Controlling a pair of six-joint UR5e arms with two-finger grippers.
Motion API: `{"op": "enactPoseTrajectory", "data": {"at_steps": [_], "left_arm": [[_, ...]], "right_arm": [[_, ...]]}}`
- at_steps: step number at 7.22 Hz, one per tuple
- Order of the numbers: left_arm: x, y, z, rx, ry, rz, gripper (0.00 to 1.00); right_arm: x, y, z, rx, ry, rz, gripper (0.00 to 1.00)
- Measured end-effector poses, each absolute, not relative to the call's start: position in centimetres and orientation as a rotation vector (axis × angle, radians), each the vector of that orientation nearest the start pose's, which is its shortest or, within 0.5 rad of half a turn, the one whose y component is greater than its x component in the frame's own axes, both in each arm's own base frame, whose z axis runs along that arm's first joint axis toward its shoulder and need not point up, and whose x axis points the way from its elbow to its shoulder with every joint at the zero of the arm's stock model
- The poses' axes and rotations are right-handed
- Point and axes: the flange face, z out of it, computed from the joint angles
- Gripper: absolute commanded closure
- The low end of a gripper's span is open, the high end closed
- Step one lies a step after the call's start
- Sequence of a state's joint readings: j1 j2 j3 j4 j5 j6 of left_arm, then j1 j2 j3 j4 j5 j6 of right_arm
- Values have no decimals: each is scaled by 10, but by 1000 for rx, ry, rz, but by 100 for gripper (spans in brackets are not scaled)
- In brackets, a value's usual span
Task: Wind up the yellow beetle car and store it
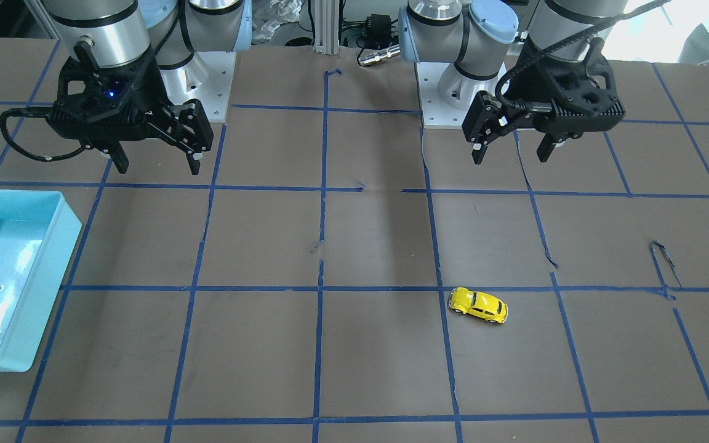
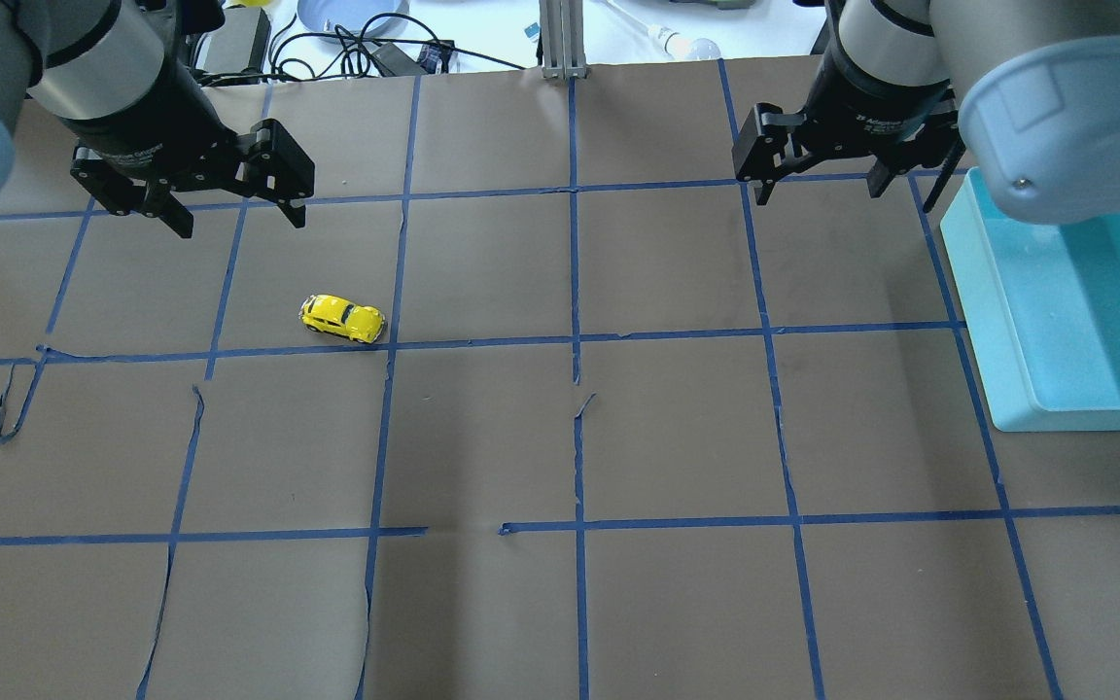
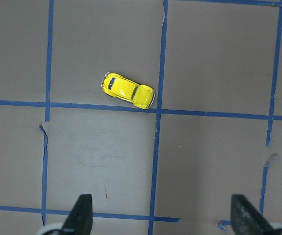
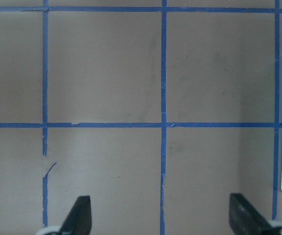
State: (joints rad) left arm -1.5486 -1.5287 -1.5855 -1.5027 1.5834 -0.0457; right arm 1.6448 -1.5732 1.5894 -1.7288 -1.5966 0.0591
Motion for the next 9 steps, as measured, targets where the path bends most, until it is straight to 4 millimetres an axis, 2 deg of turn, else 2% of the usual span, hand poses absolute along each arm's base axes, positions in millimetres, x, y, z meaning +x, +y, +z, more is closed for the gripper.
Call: {"op": "enactPoseTrajectory", "data": {"at_steps": [9], "left_arm": [[-119,-490,505,-89,3129,-150,0]], "right_arm": [[167,-497,500,-13,3141,-261,0]]}}
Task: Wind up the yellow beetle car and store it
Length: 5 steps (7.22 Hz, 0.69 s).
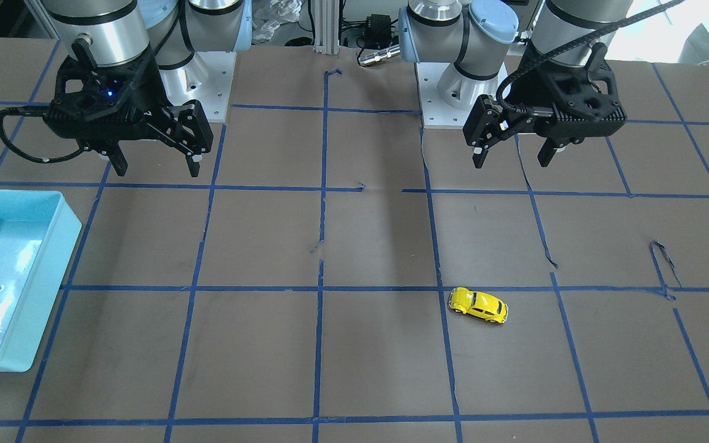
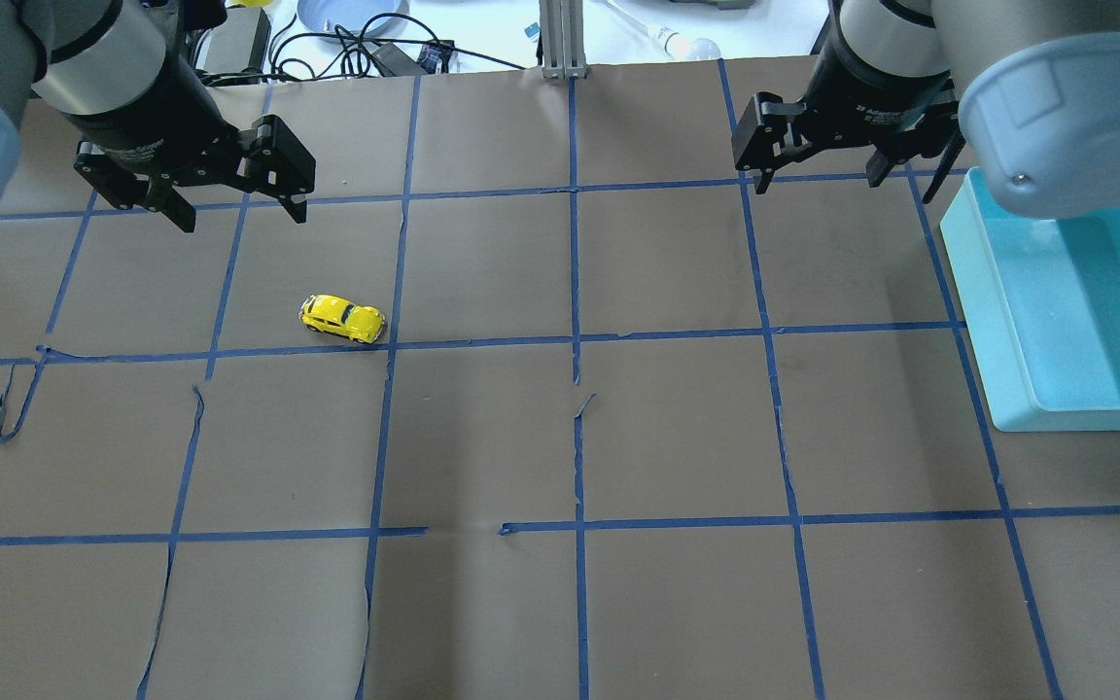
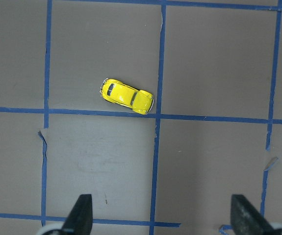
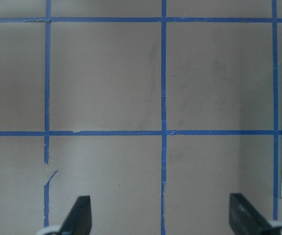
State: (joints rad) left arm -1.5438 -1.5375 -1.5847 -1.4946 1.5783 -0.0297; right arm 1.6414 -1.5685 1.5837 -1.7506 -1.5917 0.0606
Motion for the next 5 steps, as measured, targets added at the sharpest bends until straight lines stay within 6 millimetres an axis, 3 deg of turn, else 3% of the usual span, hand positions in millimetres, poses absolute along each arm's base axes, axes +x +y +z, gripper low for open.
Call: {"op": "enactPoseTrajectory", "data": {"at_steps": [5], "left_arm": [[-116,-491,504,-78,3134,-148,0]], "right_arm": [[167,-497,498,-14,3142,-253,0]]}}
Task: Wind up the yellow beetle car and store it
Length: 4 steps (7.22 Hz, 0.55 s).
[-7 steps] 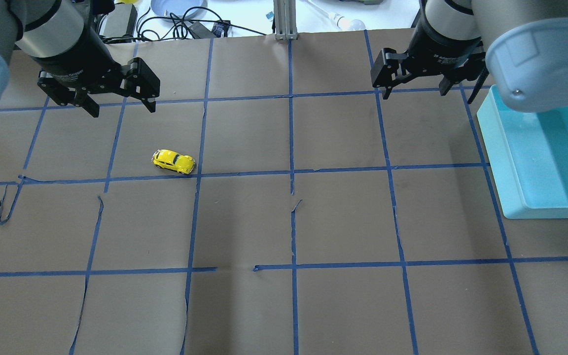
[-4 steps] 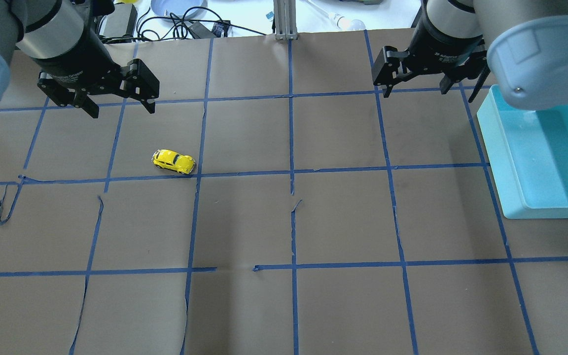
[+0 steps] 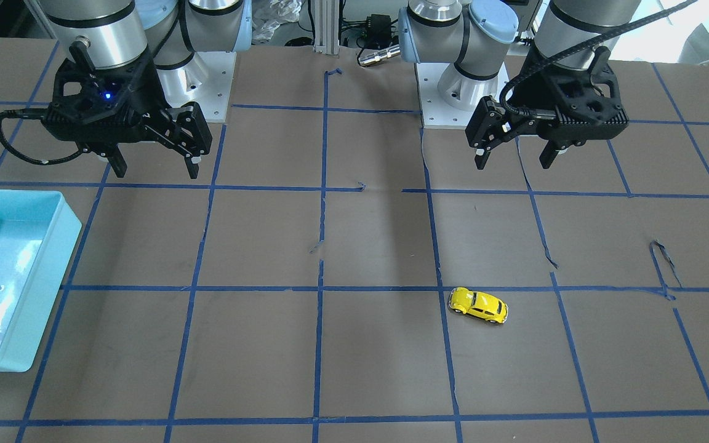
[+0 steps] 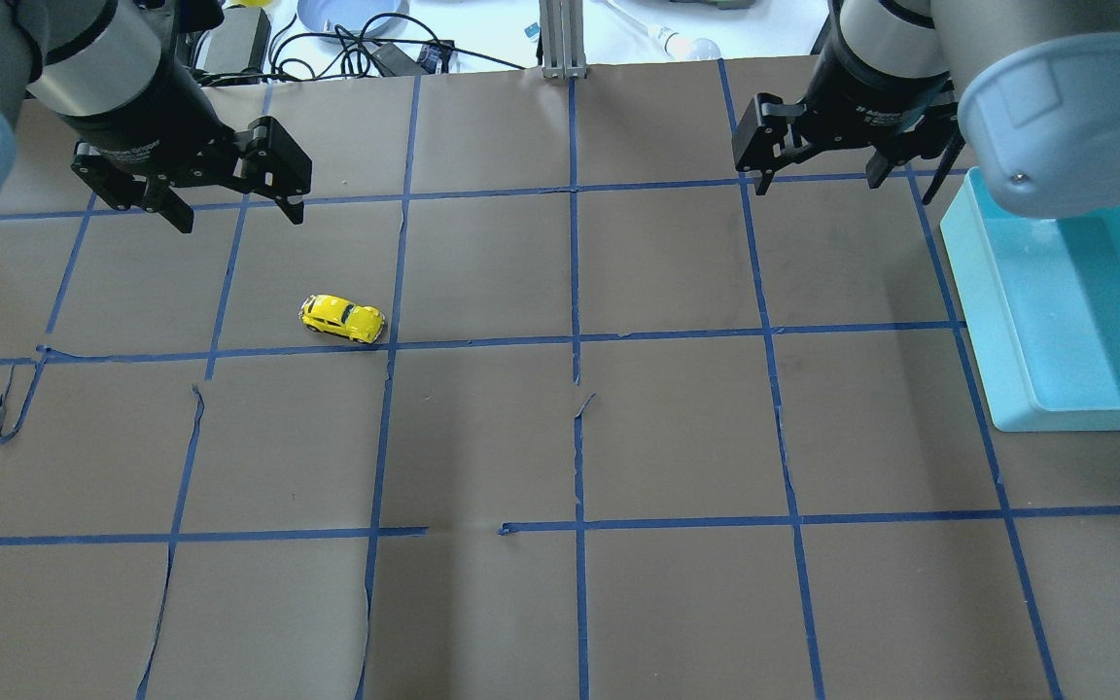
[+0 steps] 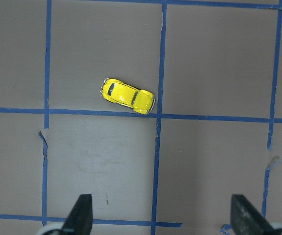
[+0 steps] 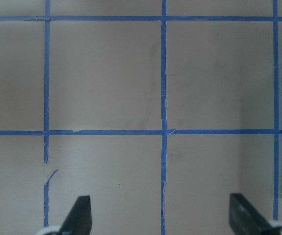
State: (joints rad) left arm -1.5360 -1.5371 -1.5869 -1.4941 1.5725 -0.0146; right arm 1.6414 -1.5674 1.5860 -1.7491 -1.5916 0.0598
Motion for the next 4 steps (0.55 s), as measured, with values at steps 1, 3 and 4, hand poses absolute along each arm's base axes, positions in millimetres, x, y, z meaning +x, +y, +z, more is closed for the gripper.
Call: {"op": "enactPoseTrajectory", "data": {"at_steps": [1,3,4], "left_arm": [[-116,-491,505,-77,3135,-149,0],[-116,-491,505,-75,3134,-150,0],[-116,-492,505,-66,3133,-156,0]], "right_arm": [[167,-497,498,-15,3142,-255,0],[167,-496,499,-17,3143,-256,0],[168,-496,499,-18,3143,-258,0]]}}
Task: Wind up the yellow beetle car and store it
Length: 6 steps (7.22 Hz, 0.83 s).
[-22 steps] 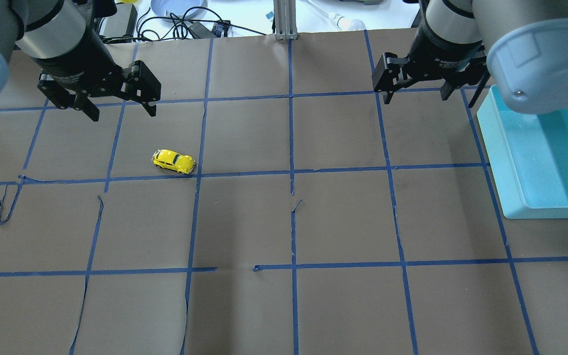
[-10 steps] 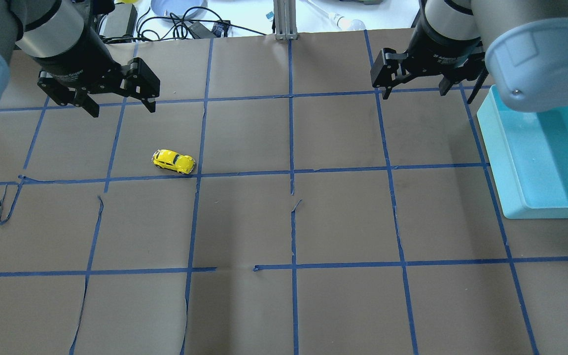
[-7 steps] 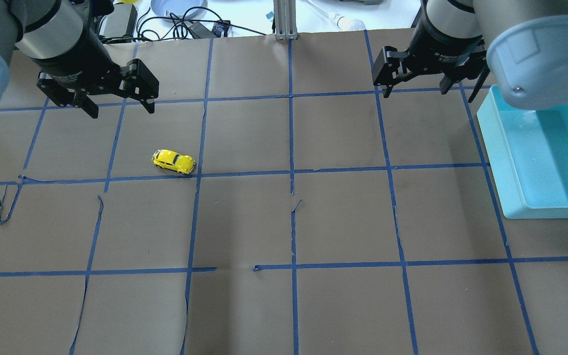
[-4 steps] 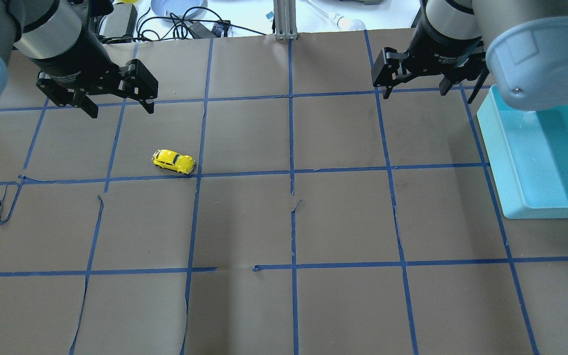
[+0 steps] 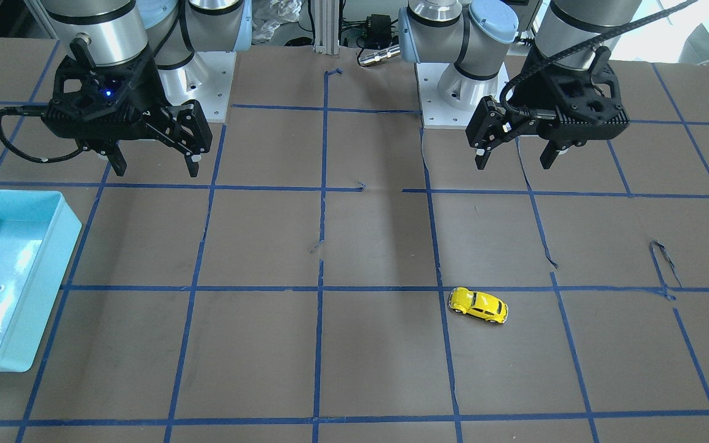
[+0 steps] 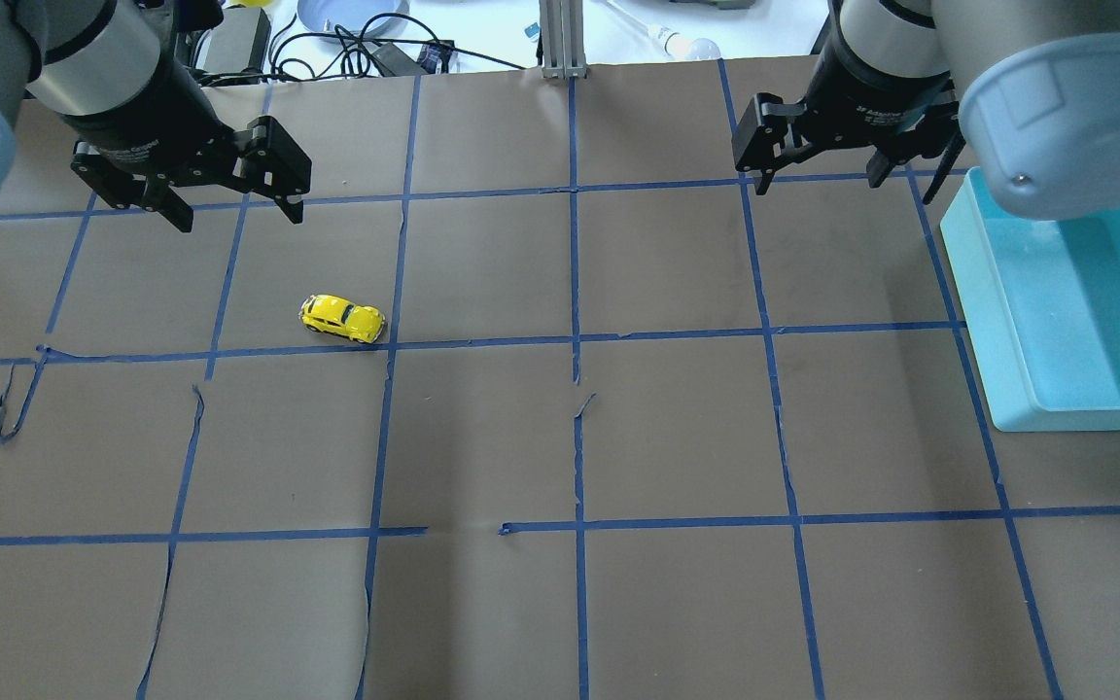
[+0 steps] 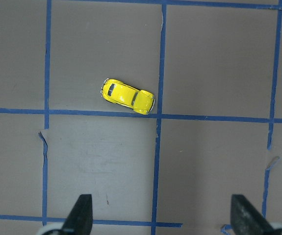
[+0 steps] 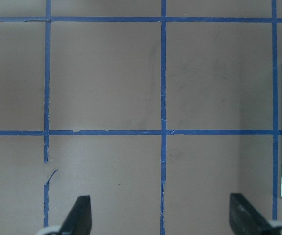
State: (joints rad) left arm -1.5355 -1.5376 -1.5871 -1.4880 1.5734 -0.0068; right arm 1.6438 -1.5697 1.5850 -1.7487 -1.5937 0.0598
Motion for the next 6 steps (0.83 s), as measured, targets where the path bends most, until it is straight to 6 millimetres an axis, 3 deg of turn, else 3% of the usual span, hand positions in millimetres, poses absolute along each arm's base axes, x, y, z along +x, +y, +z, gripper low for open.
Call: {"op": "enactPoseTrajectory", "data": {"at_steps": [3,6], "left_arm": [[-116,-495,503,58,3129,-171,0],[-103,-518,473,472,3087,-126,0]], "right_arm": [[168,-496,501,-19,3142,-263,0],[168,-496,501,-19,3142,-264,0]]}}
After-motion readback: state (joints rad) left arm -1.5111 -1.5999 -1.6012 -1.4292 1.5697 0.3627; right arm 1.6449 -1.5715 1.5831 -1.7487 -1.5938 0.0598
